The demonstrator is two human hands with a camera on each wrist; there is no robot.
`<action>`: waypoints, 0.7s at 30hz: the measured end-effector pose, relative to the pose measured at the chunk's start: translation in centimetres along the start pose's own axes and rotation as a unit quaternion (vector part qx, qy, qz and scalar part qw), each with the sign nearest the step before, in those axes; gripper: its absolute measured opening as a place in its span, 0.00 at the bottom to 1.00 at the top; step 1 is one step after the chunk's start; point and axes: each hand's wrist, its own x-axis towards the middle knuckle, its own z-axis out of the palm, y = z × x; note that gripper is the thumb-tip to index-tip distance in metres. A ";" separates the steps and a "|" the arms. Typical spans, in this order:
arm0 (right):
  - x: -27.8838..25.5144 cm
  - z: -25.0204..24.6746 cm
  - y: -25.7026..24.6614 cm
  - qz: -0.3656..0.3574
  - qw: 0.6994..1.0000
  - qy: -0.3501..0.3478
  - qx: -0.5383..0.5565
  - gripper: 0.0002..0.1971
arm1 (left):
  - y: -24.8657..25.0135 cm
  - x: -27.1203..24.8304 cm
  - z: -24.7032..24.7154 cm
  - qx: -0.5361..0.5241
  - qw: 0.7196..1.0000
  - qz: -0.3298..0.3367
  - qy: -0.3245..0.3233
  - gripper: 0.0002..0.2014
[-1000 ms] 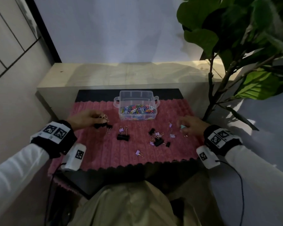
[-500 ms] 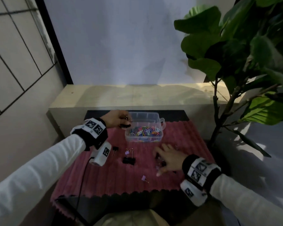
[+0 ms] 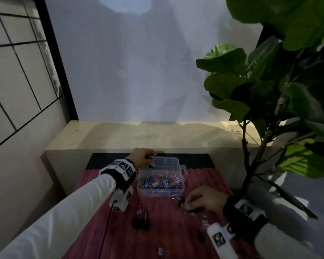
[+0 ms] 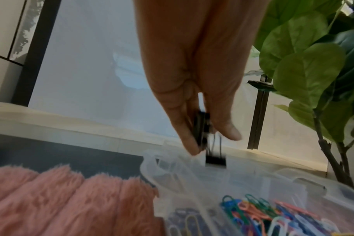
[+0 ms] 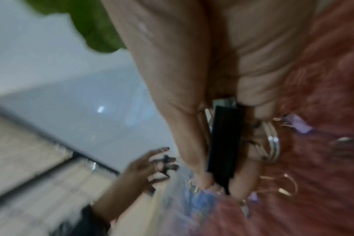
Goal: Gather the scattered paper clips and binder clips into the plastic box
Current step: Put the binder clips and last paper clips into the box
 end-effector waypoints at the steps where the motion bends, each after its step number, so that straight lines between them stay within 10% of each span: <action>1: -0.1 -0.5 -0.2 0.003 0.999 0.007 0.036 0.05 | 0.0 -0.2 -0.2 -0.023 1.000 0.004 -0.018 0.19; 8: 1.4 -4.0 -1.8 0.052 0.968 0.049 0.242 0.04 | -2.2 -5.4 -3.0 -0.116 0.991 0.046 0.045 0.15; 21: 9.8 -3.7 -3.8 0.029 0.951 0.107 0.289 0.05 | -7.6 -15.9 -1.2 -0.085 0.988 0.008 -0.127 0.12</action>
